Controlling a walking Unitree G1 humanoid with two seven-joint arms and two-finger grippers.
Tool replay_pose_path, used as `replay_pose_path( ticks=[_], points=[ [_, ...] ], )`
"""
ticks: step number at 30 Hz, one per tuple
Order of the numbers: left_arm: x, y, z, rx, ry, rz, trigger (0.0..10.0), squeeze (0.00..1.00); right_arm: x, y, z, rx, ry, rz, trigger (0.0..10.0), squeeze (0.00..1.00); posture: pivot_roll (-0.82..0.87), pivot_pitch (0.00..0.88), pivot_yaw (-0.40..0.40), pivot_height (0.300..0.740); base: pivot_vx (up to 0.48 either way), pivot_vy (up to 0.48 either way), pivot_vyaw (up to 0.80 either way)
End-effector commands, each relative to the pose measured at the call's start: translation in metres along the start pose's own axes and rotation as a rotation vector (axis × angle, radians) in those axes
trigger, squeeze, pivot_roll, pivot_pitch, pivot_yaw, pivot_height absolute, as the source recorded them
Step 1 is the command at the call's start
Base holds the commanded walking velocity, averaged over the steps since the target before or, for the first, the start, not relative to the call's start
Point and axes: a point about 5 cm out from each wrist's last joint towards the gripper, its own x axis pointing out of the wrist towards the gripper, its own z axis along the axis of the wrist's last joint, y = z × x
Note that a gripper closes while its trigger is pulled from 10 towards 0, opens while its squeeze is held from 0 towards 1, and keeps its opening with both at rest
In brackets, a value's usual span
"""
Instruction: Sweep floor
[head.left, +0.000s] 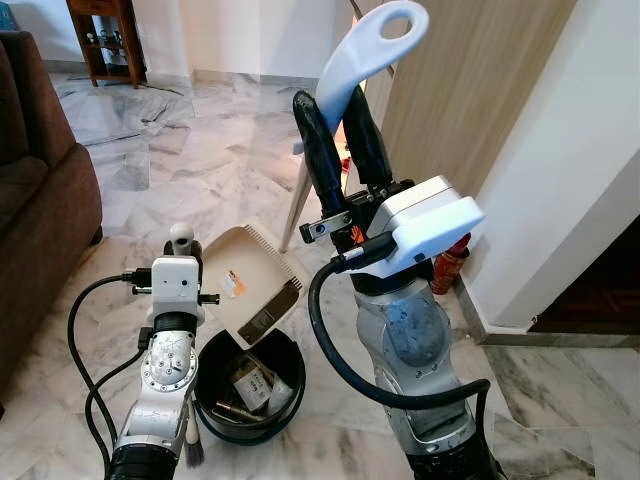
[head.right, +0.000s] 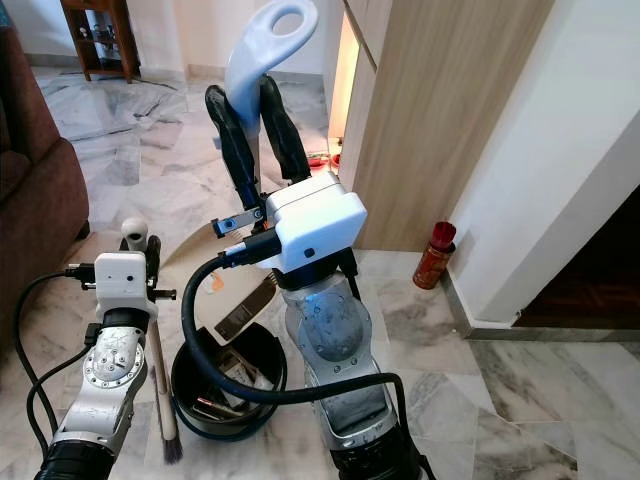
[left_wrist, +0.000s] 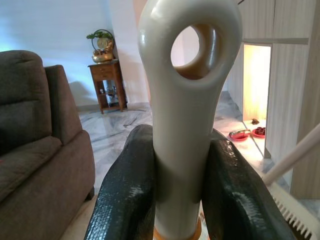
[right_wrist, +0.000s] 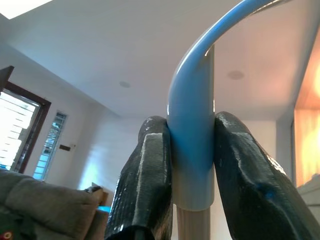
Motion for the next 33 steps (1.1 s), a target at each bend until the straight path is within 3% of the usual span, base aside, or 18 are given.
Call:
replay_pose_path(
  ticks=[1,3,6,21,25,27,30,33],
  points=[
    [0.003,-0.002,0.013,-0.016,-0.071,-0.004,10.0,0.0,0.01,0.004,0.025,-0.083,-0.154,0.045,10.0,0.0,0.17,0.0,-0.103,0.74,0.0,0.0,0.0],
    [0.003,-0.002,0.013,-0.016,-0.071,-0.004,10.0,0.0,0.009,0.005,0.025,-0.095,-0.155,0.061,10.0,0.0,0.17,0.0,-0.103,0.74,0.0,0.0,0.0],
    [0.003,-0.002,0.013,-0.016,-0.07,-0.003,10.0,0.0,0.008,0.004,0.022,-0.013,-0.128,0.002,10.0,0.0,0.17,0.0,-0.104,0.74,0.0,0.0,0.0],
    [0.003,-0.003,0.012,-0.017,-0.068,-0.003,10.0,0.0,0.008,-0.001,0.018,-0.056,-0.108,-0.016,10.0,0.0,0.17,0.0,-0.106,0.74,0.0,0.0,0.0],
    [0.003,-0.004,0.012,-0.019,-0.066,-0.004,10.0,0.0,0.007,-0.014,0.01,-0.141,-0.071,-0.054,10.0,0.0,0.17,0.0,-0.107,0.74,0.0,0.0,0.0],
    [0.003,-0.004,0.012,-0.02,-0.066,-0.004,10.0,0.0,0.005,-0.032,0.004,-0.224,-0.038,-0.094,10.0,0.0,0.17,0.0,-0.108,0.74,0.0,0.0,0.0],
    [0.003,-0.005,0.012,-0.021,-0.066,-0.005,10.0,0.0,0.003,-0.046,0.0,-0.293,-0.015,-0.129,10.0,0.0,0.17,0.0,-0.108,0.74,0.0,0.0,0.0],
    [0.002,-0.005,0.012,-0.023,-0.064,-0.006,10.0,0.0,-0.005,-0.077,-0.009,-0.371,0.053,-0.238,10.0,0.0,0.16,0.0,-0.108,0.74,0.0,0.0,0.0]
  ],
)
